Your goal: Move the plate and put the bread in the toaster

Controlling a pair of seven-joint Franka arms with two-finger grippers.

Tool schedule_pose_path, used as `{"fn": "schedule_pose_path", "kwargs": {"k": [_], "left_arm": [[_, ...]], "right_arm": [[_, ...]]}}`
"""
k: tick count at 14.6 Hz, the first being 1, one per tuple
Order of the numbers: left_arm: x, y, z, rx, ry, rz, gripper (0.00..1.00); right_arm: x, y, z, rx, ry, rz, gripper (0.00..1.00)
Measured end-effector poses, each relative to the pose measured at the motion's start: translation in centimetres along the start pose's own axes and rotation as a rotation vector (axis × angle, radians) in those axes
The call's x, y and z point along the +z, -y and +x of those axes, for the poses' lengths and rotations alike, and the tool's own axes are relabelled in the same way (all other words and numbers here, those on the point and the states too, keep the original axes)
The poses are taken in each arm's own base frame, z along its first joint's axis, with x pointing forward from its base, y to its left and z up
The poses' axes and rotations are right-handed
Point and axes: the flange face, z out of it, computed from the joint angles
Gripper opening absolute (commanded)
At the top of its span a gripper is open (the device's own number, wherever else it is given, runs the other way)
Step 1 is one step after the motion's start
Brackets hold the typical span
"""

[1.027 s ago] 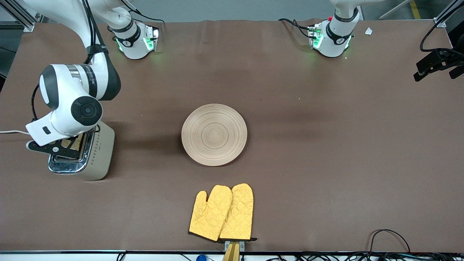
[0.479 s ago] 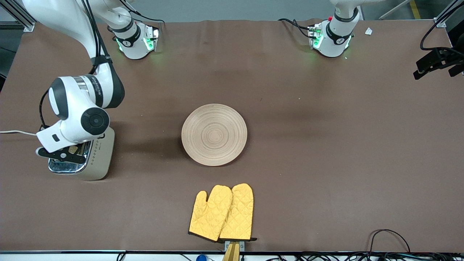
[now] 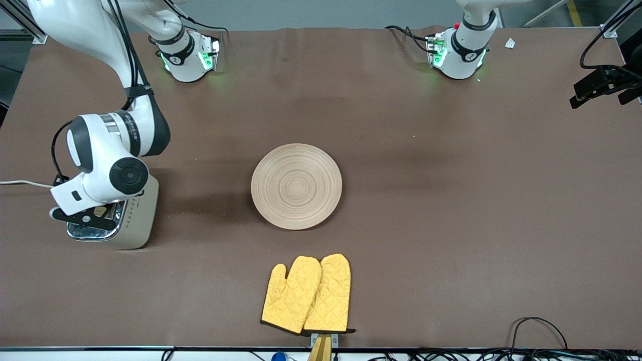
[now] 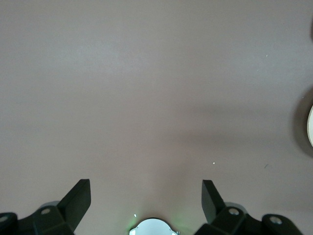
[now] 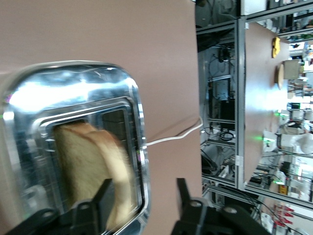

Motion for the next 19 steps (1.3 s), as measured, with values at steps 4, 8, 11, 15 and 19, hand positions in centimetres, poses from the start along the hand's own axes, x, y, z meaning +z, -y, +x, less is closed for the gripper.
{"fn": "schedule_pose_path", "kwargs": {"k": [4, 8, 11, 15, 19], "left_arm": [[0.0, 0.1, 0.0, 0.000, 0.000, 0.000, 1.00], [-0.1, 0.1, -0.1, 0.000, 0.003, 0.000, 1.00], [-0.1, 0.0, -0.3, 0.000, 0.009, 0.001, 1.00], [-0.1, -0.4, -1.0, 0.005, -0.049, 0.003, 1.00], [0.2, -1.0, -2.1, 0.017, -0.082, 0.007, 1.00]], "right_arm": [[-7.1, 0.9, -1.5, 0.010, 0.005, 0.063, 1.00], [-15.0, -3.9, -4.4, 0.060, 0.020, 0.245, 1.00], [-18.6, -10.1, -7.7, 0.063, 0.048, 0.387, 1.00], [-19.4, -17.5, -10.9, 0.109, 0.107, 0.538, 1.00], [-16.5, -22.9, -10.6, 0.021, 0.059, 0.620, 1.00]]}}
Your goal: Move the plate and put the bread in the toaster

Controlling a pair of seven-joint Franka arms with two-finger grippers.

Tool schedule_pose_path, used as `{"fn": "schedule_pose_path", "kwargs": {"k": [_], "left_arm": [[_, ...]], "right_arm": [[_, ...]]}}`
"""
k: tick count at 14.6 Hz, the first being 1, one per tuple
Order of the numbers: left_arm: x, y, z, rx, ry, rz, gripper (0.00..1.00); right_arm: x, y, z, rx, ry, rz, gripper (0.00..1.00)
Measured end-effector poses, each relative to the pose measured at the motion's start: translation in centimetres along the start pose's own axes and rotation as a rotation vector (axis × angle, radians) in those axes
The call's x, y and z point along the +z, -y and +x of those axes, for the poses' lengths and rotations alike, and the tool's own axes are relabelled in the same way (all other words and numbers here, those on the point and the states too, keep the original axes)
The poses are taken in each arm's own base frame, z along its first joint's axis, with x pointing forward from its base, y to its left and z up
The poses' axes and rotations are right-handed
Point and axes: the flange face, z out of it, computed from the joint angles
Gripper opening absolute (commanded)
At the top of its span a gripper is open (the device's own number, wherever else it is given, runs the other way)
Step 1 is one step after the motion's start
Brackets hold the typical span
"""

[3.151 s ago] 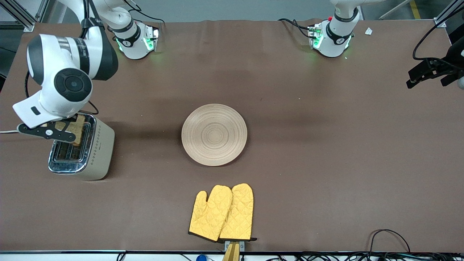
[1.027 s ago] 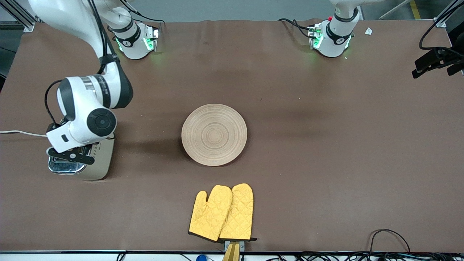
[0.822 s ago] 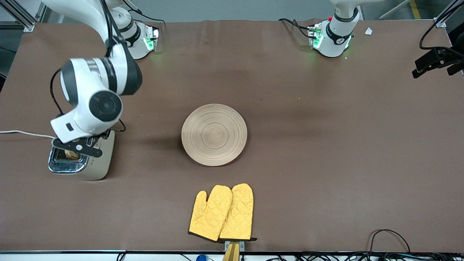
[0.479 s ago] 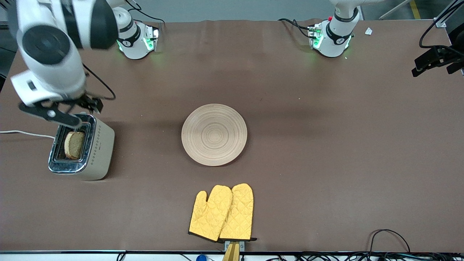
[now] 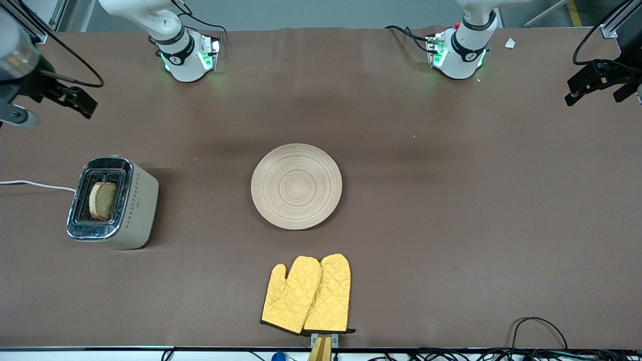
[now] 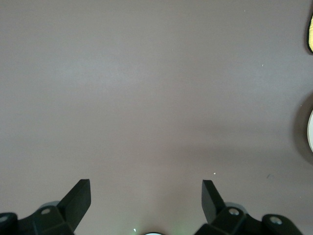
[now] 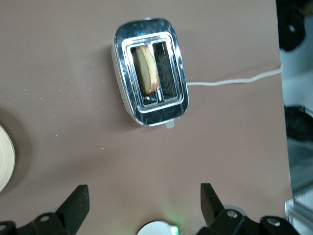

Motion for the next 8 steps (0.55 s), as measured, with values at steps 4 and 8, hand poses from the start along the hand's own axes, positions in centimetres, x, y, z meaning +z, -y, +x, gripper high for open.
{"fn": "schedule_pose_path", "kwargs": {"k": [4, 8], "left_arm": [[-0.3, -0.4, 0.2, 0.008, -0.011, -0.001, 1.00], [-0.1, -1.4, 0.4, 0.027, -0.008, 0.000, 1.00]], "right_arm": [[1.9, -8.3, 2.6, -0.197, -0.047, 0.125, 1.00], [2.3, -9.8, 2.8, -0.226, -0.055, 0.168, 1.00]]}}
